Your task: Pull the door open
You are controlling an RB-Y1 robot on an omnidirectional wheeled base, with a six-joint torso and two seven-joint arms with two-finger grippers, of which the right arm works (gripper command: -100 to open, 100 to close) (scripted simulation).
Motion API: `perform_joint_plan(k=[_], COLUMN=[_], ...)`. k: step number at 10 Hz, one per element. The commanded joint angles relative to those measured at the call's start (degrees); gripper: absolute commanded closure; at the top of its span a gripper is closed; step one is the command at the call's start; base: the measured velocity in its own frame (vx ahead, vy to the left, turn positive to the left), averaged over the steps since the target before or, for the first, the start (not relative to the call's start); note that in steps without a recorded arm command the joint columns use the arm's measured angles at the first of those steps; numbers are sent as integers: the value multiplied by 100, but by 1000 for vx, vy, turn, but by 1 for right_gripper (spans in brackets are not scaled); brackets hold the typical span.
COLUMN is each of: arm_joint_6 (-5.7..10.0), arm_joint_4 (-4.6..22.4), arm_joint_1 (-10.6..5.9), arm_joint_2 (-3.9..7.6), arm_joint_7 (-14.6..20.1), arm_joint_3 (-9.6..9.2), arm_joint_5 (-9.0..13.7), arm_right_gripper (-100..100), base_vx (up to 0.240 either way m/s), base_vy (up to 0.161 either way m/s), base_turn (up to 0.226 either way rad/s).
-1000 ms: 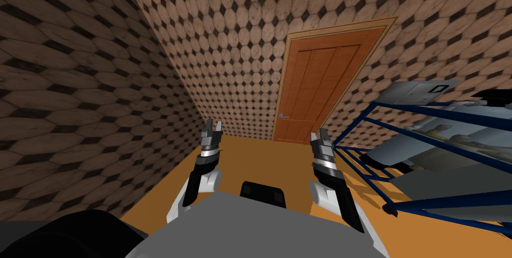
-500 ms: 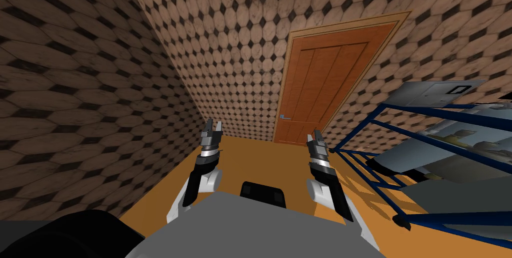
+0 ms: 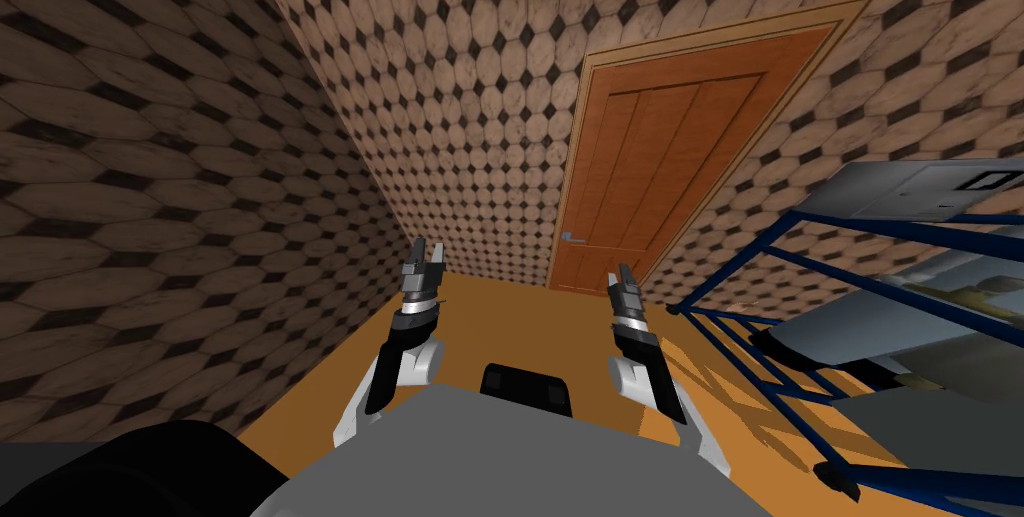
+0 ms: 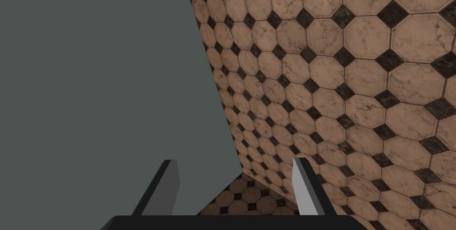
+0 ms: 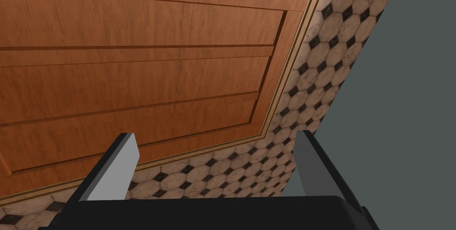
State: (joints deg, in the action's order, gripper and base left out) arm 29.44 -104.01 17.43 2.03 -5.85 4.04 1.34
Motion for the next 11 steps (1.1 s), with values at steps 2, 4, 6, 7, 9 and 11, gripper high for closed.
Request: perform_joint_plan(k=[2, 4, 6, 7, 9, 11], arm_joint_6=[123, 174, 282, 282, 392, 447], arm_joint_4=[451, 687, 1024, 1111, 1471, 1740], arm_joint_1=[-177, -258, -427, -427, -600, -687], arm_joint_2=[105, 132, 182, 182, 230, 253], arm_joint_7=[67, 83, 115, 115, 149, 166], arm_joint_3=[61, 79, 115, 115, 153, 171], arm_joint_5=[62, 80, 117, 117, 155, 174], arm_right_gripper=[-100, -100, -100, -100, -100, -100], base_vx=[81, 84, 71, 53, 64, 55], base_vy=[-29, -36, -30, -21, -21, -29], base_turn=[56, 28, 46, 22, 49, 22])
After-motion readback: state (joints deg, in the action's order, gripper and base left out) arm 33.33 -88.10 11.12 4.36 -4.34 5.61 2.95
